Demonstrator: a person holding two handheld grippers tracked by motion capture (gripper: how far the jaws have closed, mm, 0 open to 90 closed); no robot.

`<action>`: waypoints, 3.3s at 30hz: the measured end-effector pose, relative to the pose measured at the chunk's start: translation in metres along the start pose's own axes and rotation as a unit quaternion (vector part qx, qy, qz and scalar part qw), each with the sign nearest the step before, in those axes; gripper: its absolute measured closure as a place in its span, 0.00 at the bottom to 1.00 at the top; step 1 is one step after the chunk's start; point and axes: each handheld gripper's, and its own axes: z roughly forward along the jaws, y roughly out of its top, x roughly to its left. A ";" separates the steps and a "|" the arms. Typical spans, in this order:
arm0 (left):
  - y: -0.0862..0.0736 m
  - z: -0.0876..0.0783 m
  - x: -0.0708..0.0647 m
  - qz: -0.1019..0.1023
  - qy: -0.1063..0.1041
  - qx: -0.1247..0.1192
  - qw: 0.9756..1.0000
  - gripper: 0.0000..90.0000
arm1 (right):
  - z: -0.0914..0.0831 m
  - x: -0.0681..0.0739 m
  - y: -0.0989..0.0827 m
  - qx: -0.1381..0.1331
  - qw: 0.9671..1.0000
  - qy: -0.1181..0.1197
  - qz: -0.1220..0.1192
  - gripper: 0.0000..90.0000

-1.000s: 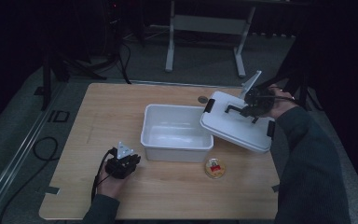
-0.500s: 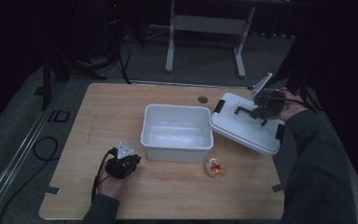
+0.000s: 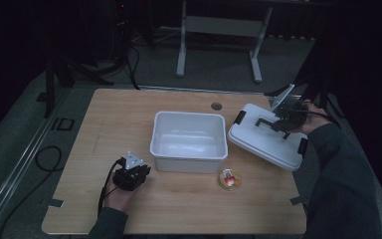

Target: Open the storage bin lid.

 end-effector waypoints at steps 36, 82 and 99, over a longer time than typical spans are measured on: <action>0.000 -0.001 0.000 -0.001 0.002 -0.002 1.000 0.90 | 0.079 0.011 -0.013 0.022 0.999 -0.003 0.037 0.94; 0.000 0.000 0.000 -0.001 0.000 -0.001 1.000 0.88 | 0.081 0.045 -0.006 -0.009 0.999 0.034 0.024 0.66; 0.000 -0.001 0.001 -0.005 0.001 -0.002 1.000 0.86 | 0.082 0.082 -0.003 -0.016 0.999 0.043 0.016 0.51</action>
